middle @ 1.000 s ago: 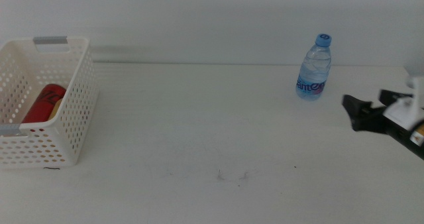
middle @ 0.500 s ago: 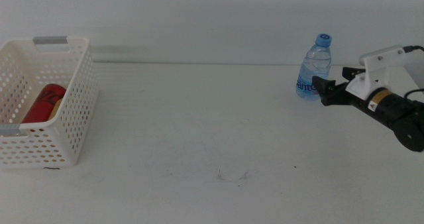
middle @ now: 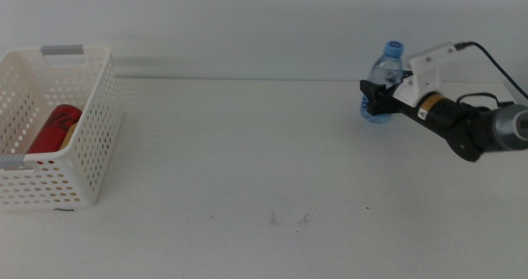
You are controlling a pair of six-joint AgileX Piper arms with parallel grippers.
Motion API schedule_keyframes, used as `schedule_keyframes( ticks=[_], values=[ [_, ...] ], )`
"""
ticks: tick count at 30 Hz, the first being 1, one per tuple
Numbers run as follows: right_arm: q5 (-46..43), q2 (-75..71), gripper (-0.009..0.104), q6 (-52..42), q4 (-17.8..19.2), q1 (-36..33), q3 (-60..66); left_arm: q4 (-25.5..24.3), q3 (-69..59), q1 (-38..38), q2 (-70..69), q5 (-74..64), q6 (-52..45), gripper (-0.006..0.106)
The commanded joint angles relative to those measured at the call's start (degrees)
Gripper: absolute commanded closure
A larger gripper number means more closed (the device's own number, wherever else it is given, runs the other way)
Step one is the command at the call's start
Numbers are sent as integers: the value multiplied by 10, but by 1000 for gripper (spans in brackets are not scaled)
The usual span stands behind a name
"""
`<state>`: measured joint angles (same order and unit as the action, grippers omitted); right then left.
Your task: Use arms to grab the bottles and put them into the dustbin to the left of the table.
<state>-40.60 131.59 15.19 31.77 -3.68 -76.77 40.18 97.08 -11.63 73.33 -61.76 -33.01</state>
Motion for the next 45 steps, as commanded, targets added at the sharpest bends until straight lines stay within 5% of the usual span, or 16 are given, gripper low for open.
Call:
schedule_keyframes(
  ticks=[1,2,13,16,19,23,28,34,40,45],
  values=[
    [46,-9,78,6,38,-23,-20,1,1,-3,-1,4,3,7],
    [59,-15,99,6,47,-36,-27,1,1,-3,-1,4,3,7],
    [101,27,93,76,38,-212,-178,1,1,-3,-1,4,3,7],
    [68,43,92,52,-50,-230,-176,1,1,-3,-1,4,3,7],
    [52,47,88,29,-73,-231,-174,0,1,-3,-1,4,3,7],
    [51,47,74,29,-46,-231,-173,1,1,-3,-1,4,3,7],
    [35,44,42,52,13,-231,-163,1,1,-3,-1,4,3,7],
    [36,43,38,85,17,-231,-160,1,1,-3,-1,4,3,7],
    [40,43,22,131,64,-231,-160,1,1,-3,-1,4,3,7],
    [71,37,21,155,89,-231,-160,1,1,-3,-1,4,3,7]
  ],
)
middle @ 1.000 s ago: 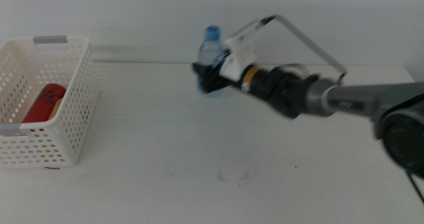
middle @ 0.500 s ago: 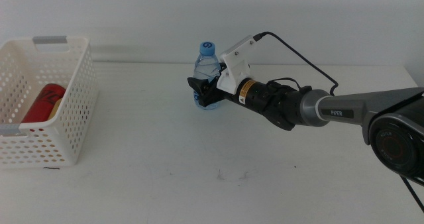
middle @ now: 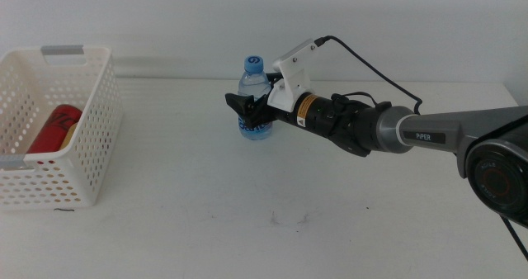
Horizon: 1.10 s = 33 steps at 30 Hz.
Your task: Use arms to grab the bottles and put them into the dustbin to the left of the table.
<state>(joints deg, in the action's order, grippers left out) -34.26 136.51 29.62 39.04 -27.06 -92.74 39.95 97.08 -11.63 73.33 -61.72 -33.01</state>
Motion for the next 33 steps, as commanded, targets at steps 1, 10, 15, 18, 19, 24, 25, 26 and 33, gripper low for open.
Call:
schedule_keyframes(
  ticks=[1,10,15,18,19,24,25,26,33],
  values=[
    [26,-19,21,35,32,3,0,3,1,-3,-1,4,3,7],
    [98,-113,21,386,344,26,13,3,1,-3,-1,4,3,7],
    [108,-159,21,623,609,26,13,3,1,-3,-1,4,3,7],
    [92,-186,21,669,609,35,16,3,1,-3,-1,4,3,7],
    [87,-196,21,681,609,39,18,3,1,-3,-1,4,3,7],
    [79,-250,21,726,609,60,30,3,1,-3,-1,4,3,7],
    [67,-265,21,735,609,65,37,3,1,-3,-1,4,3,7],
    [55,-281,21,743,609,71,47,3,1,-3,-1,4,3,7],
    [14,-412,21,764,609,97,164,3,1,-3,-1,4,3,7]
  ],
)
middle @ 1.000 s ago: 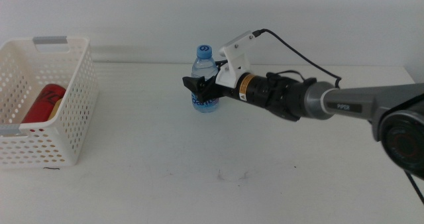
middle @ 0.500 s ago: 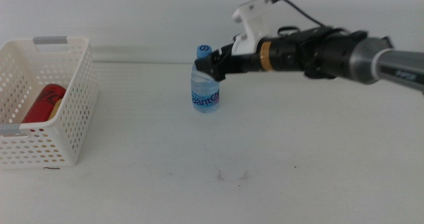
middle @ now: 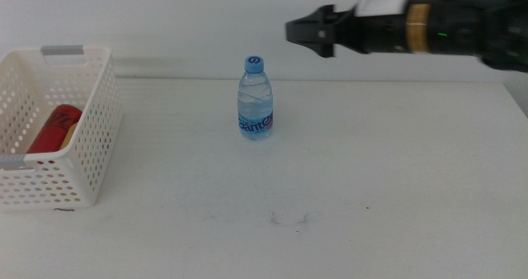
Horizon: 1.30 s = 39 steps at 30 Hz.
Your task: Use arms to grab the bottles and put them into the dustbin to the left of the table.
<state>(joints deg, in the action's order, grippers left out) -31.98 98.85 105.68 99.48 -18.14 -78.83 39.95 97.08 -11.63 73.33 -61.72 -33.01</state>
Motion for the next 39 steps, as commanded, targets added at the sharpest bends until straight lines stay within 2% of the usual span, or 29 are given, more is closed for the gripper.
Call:
schedule_keyframes(
  ticks=[1,8,9,11,13,14,16,18,19,20,21,22,23,24,26,29,39],
  values=[
    [-8,-60,21,7,5,9,48,3,1,-3,-1,4,3,7],
    [-18,-239,21,35,5,29,208,-6,1,-3,-1,6,3,7],
    [-20,-265,21,10,-30,36,230,-6,1,-3,-1,6,3,7],
    [-21,-322,21,-119,-200,47,294,-6,1,-3,-1,7,3,7],
    [25,-380,21,-234,-313,40,339,-6,1,-3,-1,7,3,7],
    [64,-404,21,-271,-358,25,355,-6,1,-3,-1,7,3,7],
    [199,-458,21,-422,-510,-31,372,-7,1,-3,-1,7,3,7],
    [364,-502,21,-683,-704,-102,358,-11,1,-3,-1,7,3,7],
    [454,-515,21,-848,-816,-138,336,-11,1,-3,-1,7,3,7],
    [531,-522,21,-967,-903,-162,309,-11,1,-3,-1,7,3,7],
    [590,-523,21,-1015,-959,-173,288,-11,1,-3,-1,7,3,7],
    [638,-523,21,-1028,-981,-180,262,-11,1,-3,-1,7,3,7],
    [683,-526,21,-1011,-978,-178,237,-11,1,-3,-1,7,3,7],
    [716,-527,21,-993,-961,-177,214,-10,1,-3,-1,7,3,7],
    [785,-528,21,-964,-903,-177,175,-11,1,-3,-1,7,3,7],
    [819,-528,21,-947,-856,-177,141,-15,1,-3,-1,7,3,7],
    [786,-528,21,-947,-872,-177,137,-18,1,-3,-1,12,1,7]
  ],
)
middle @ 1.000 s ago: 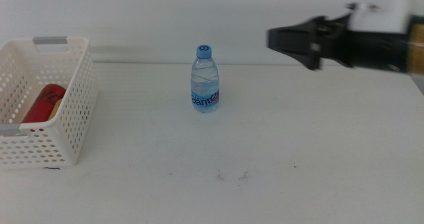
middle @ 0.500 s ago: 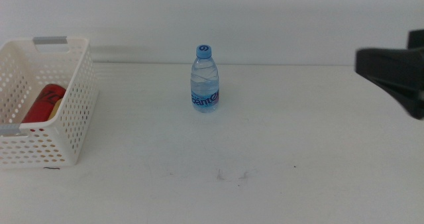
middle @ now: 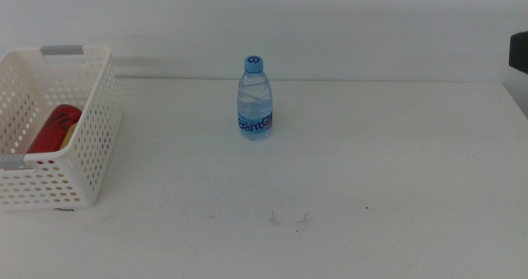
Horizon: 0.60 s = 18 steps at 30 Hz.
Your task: Use arms to grab the bottles and put them into the dustbin to the left of the table.
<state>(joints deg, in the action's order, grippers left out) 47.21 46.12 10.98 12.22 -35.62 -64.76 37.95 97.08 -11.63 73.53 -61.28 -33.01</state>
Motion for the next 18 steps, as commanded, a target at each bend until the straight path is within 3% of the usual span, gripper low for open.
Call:
schedule_keyframes(
  ticks=[1,6,10,12,17,18],
  values=[
    [-6,-1,21,0,1,-3,-4,2,1,-3,-3,7,1,7],
    [-6,-1,21,0,1,-3,-4,-68,-19,-15,1,40,17,7],
    [-6,-1,21,0,1,-3,-4,-150,-138,-76,-22,217,66,7],
    [-6,-1,21,0,1,-3,-4,-222,-230,-113,-37,329,116,7],
    [-6,-1,21,0,1,-3,-4,-534,-492,-161,-37,716,480,7],
    [-7,-1,21,0,0,-3,-4,-551,-531,-153,-22,790,516,7]
  ],
)
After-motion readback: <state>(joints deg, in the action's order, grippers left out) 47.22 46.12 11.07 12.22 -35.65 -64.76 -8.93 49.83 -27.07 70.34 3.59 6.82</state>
